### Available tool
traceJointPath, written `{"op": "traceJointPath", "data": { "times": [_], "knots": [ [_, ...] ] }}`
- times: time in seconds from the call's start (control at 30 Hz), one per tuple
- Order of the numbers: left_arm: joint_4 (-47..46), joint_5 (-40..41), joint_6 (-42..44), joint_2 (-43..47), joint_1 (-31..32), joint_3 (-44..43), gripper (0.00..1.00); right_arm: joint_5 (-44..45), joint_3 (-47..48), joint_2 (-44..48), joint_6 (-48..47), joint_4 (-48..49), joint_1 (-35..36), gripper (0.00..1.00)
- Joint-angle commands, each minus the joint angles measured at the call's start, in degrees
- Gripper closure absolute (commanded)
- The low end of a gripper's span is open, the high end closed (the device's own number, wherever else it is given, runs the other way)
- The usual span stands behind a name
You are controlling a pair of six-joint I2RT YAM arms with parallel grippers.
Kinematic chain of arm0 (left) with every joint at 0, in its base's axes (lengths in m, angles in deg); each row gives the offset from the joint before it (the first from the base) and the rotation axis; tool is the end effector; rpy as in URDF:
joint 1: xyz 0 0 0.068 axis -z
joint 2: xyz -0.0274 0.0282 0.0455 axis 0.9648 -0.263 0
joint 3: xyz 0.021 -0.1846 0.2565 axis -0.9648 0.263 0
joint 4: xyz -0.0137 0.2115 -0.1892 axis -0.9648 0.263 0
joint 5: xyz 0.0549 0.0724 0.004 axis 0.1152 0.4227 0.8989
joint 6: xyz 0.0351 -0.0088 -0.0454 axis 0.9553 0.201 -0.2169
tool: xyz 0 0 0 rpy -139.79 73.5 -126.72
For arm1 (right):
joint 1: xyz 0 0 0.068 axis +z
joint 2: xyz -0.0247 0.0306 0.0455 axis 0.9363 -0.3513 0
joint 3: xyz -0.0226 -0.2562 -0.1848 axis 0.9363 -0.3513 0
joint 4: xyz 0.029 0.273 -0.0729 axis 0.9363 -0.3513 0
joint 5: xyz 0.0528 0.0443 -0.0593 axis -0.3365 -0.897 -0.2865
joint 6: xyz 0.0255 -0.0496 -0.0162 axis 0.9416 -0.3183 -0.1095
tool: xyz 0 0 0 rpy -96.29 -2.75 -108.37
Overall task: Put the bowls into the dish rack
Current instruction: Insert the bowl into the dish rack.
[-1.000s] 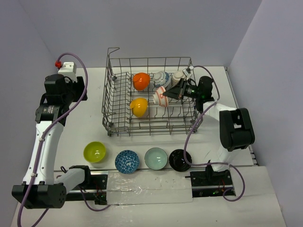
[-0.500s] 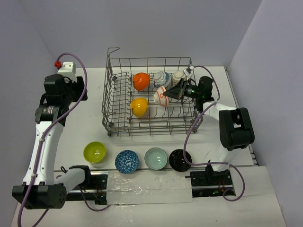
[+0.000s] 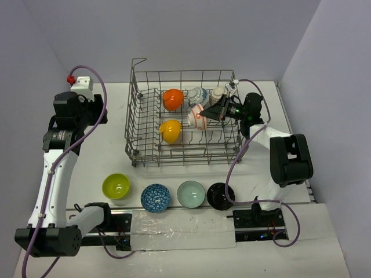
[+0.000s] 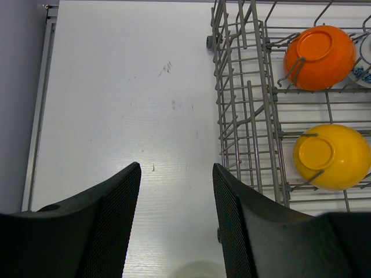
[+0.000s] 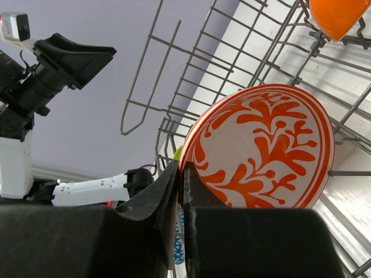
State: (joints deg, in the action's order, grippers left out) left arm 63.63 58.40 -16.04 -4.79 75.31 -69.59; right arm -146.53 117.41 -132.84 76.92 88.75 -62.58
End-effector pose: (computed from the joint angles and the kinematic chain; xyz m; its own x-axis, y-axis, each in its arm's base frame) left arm 0.2309 -0.0037 0.4359 -0.4214 -0.0642 -0.9046 0.0114 0.9970 -0.0760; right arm 0.3754 0.0824 0.2798 -0.7916 0.2889 -0.5384 -0.5056 0.1849 0.8427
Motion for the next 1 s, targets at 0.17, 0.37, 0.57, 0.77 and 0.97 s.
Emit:
{"op": "traceJointPath", "data": {
  "times": [0.17, 0.37, 0.57, 0.77, 0.97],
  "knots": [
    [-1.61, -1.43, -0.56, 1.1, -0.38, -0.67, 0.42, -0.81, 0.99, 2.89, 0.86, 4.76, 0.53, 1.0],
    [-1.44, -1.52, -0.47, 1.36, -0.38, -0.58, 0.42, -0.89, 1.87, 2.36, 1.65, 5.56, 1.15, 1.0],
    [-1.52, -1.78, -0.65, 1.1, -0.38, -0.58, 0.42, -1.24, 2.22, 2.53, 2.18, 6.0, 1.5, 1.0],
    [-1.53, -1.87, -0.56, 0.92, -0.38, -0.67, 0.42, -1.25, 1.43, 2.09, 1.92, 6.17, 1.85, 1.0],
    [-1.7, -1.69, -0.47, 1.36, -0.38, -0.05, 0.42, -0.9, -0.5, 2.45, -1.67, 3.28, 1.94, 1.0]
  ]
}}
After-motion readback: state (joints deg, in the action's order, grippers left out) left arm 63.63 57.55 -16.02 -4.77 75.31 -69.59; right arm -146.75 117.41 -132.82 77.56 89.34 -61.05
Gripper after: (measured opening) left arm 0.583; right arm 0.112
